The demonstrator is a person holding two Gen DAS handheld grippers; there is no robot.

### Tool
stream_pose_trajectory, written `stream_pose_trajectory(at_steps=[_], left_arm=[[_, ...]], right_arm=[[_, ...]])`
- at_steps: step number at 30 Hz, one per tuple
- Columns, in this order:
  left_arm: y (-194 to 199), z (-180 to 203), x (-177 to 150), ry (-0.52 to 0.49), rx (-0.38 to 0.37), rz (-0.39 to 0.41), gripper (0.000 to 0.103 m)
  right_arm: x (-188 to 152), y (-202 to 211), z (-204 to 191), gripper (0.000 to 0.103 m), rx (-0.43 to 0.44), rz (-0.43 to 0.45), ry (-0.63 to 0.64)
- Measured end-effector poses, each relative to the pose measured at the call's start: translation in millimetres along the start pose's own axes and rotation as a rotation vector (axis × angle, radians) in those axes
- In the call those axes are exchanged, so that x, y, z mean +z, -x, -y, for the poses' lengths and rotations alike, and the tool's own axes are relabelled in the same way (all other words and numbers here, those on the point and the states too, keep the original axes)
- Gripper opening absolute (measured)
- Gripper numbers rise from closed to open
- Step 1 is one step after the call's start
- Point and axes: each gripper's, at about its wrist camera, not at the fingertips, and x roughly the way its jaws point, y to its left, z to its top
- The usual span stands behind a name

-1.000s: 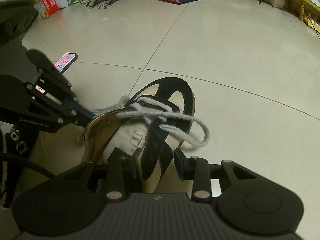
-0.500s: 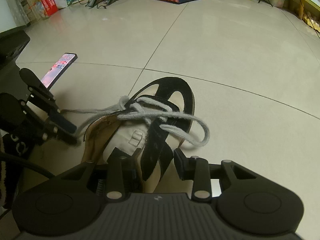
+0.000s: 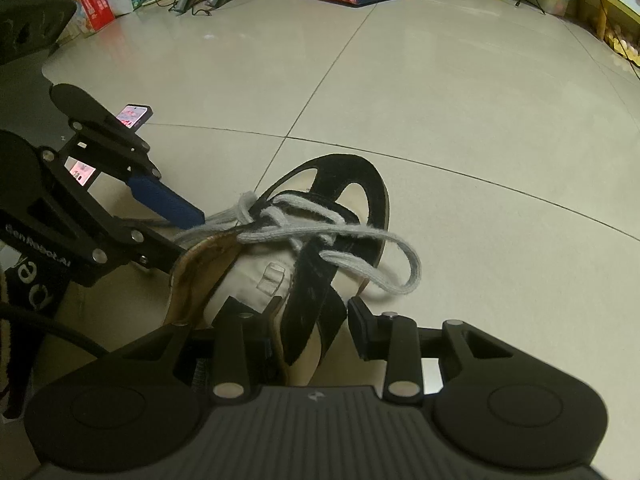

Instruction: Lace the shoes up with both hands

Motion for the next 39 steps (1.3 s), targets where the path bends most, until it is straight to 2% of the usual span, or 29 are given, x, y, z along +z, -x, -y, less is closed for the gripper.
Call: stream_pose_trajectory(at_steps=[1,2,5,10,18,29,32,33,36,39], left_arm=[[0.8,-0.6,1.3,-0.001,0.007,-0.002,0.003],[1.2,-1.3,1.5,0.004,0.012,-0.004,0.002],[-0.7,-2.8,-1.0,0.043,0.017,-0.015,0.002],[-1.9,-19.2,-7.2,0.177,-0.013,-0.038,0.001],[-12.6,-40.2,-41.9,0.299,0.012,-0.133,0.002],[-13.0,-48.3,-66.9,0.334,0.04,-0.199,0.002],[-10.2,-41.7,-66.0,0.276,0.002,-0.197,0.003],[-8.2,-38.1,-63.5,0.256,-0.021,-0.18,0.007],[-2.1,-26.3,-52.7,0.194,-0.054,-0.116,0.034],[0.5,-19.3,-38.3,0.145,-0.043,-0.055,0.036]], right_arm=[[-0.2,-0.2,0.0,0.038,0.001,0.0,0.001],[-0.4,-0.6,0.4,0.038,0.002,0.001,0.0],[-0.7,-0.9,1.5,0.038,0.005,0.002,-0.005],[-1.4,-1.5,2.2,0.038,0.006,0.005,-0.011],[-3.3,-0.5,5.5,0.038,0.013,0.006,-0.028],[-5.0,-0.1,7.5,0.039,0.013,0.008,-0.038],[-5.5,0.1,7.4,0.039,0.012,0.007,-0.039],[-5.6,0.1,7.2,0.039,0.012,0.007,-0.038],[-5.3,0.1,6.9,0.039,0.012,0.005,-0.036],[-4.5,-0.2,6.2,0.039,0.009,0.003,-0.03]])
